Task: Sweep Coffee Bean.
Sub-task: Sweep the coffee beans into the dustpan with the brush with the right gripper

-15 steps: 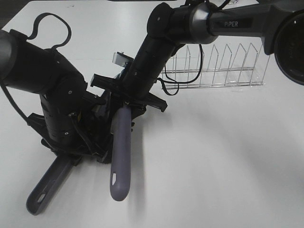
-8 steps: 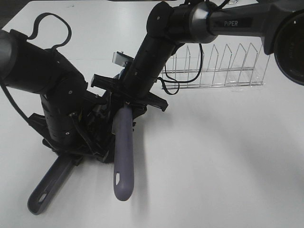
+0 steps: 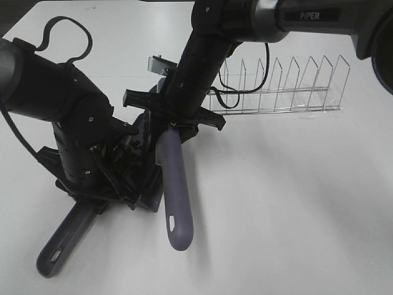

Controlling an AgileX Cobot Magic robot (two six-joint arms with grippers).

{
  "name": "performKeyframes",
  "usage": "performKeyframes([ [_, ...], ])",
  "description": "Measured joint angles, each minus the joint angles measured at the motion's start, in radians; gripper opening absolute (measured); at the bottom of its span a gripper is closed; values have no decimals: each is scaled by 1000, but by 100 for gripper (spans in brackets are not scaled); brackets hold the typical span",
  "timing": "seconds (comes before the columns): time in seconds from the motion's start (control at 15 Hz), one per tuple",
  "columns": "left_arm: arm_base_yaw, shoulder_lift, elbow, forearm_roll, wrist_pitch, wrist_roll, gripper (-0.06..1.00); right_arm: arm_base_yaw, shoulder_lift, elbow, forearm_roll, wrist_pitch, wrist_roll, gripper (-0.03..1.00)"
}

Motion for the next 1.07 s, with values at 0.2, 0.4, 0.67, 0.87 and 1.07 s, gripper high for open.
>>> performKeyframes([
  [0.2,0,0,0,-1,-3,0,35,0,-40,0,-73,13,0,30],
  [0.4,0,0,0,-5,-5,0,35,0,-45,0,-187,90,4,30],
  [0.67,0,0,0,-8,-15,0,35,0,-80,0,-306,108,4,30],
  [0.87,-1,0,-3,-12,-17,0,35,0,-143,0,-350,109,4,30],
  [1.07,-1,0,-3,-15,-17,0,35,0,-226,66,-408,108,3,30],
])
